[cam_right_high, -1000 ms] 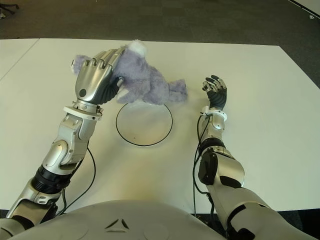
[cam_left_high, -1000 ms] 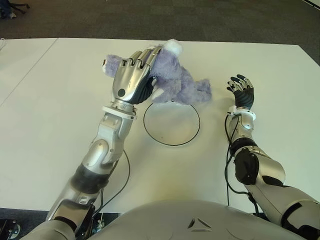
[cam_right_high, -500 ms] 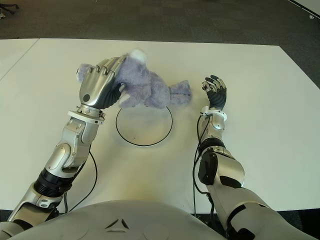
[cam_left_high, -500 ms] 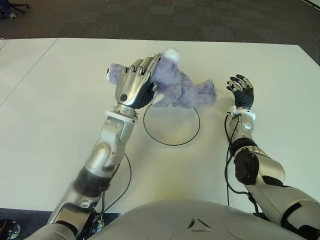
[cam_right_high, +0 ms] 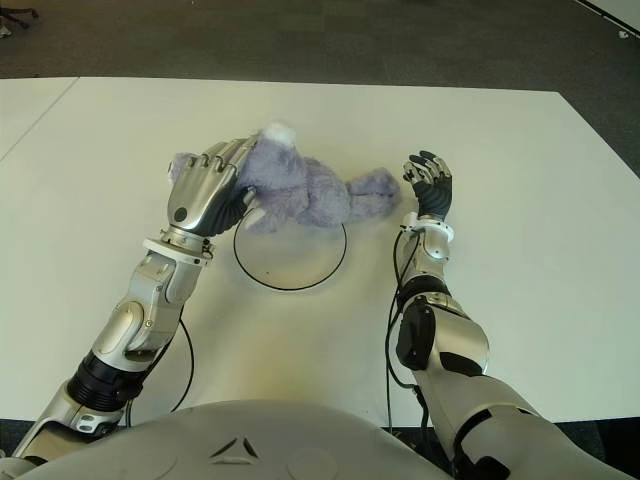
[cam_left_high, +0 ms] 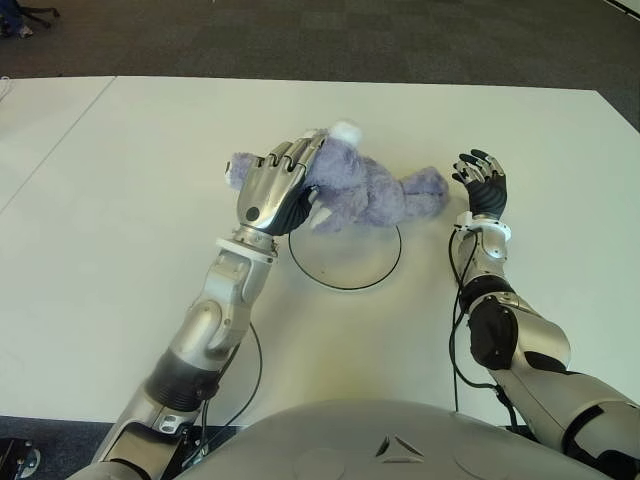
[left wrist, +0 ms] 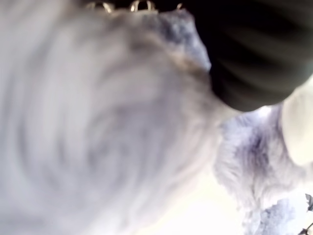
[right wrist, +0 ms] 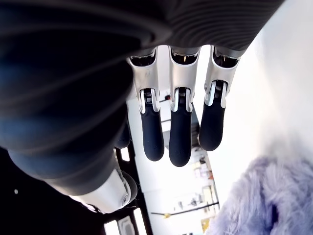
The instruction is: Put the doll into the plate.
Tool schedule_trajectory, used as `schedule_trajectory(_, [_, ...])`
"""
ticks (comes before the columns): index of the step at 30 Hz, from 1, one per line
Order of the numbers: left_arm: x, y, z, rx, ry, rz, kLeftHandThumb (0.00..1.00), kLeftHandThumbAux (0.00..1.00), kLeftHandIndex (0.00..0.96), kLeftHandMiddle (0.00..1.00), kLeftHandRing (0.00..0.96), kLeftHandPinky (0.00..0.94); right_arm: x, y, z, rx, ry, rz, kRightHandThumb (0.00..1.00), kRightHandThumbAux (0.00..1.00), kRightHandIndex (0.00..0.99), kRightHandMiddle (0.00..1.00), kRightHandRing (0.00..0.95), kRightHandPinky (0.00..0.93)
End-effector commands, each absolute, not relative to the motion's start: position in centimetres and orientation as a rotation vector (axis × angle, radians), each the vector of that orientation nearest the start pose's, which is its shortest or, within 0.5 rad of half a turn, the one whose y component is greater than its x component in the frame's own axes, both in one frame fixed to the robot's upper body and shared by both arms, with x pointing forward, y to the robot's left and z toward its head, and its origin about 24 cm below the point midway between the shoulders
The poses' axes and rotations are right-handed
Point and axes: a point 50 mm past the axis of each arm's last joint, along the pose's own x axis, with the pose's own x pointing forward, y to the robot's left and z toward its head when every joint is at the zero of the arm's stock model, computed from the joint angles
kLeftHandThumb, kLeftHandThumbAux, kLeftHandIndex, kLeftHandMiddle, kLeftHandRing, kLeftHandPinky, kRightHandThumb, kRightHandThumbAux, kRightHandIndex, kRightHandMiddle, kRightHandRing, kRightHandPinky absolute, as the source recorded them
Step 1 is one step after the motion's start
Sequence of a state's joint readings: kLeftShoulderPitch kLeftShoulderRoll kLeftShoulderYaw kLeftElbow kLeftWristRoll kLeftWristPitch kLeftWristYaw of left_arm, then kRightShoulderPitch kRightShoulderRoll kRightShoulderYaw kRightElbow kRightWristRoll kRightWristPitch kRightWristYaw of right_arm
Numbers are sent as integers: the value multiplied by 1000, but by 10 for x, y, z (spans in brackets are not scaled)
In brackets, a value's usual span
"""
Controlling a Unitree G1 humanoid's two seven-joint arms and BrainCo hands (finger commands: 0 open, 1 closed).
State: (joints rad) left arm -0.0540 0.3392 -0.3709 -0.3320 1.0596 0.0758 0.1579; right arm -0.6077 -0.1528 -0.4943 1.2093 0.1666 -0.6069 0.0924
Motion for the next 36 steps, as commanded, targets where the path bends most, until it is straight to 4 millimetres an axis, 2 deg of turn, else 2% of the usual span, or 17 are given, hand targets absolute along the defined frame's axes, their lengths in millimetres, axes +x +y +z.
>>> schedule_trajectory(1, [229, 105, 97, 1296, -544, -136, 851, 666, 401, 551, 823, 842, 244, -204, -89, 364, 398, -386, 440, 860, 296, 358, 391, 415])
schedule_trajectory(13, [218, 100, 89, 1317, -566, -183, 852, 666, 400, 548, 815, 837, 243, -204, -89, 355, 407, -384, 422, 860, 293, 355, 386, 401])
schedule_trajectory(25, [204, 88, 96, 1307, -731, -195, 852, 666, 400, 546, 813, 838, 244, -203, -89, 342, 409, -371, 413, 858, 292, 346, 378, 397])
schedule_trajectory(36, [199, 82, 92, 1273, -781, -226, 852, 667, 399, 545, 815, 839, 243, -201, -90, 343, 411, -373, 421, 859, 294, 346, 380, 399])
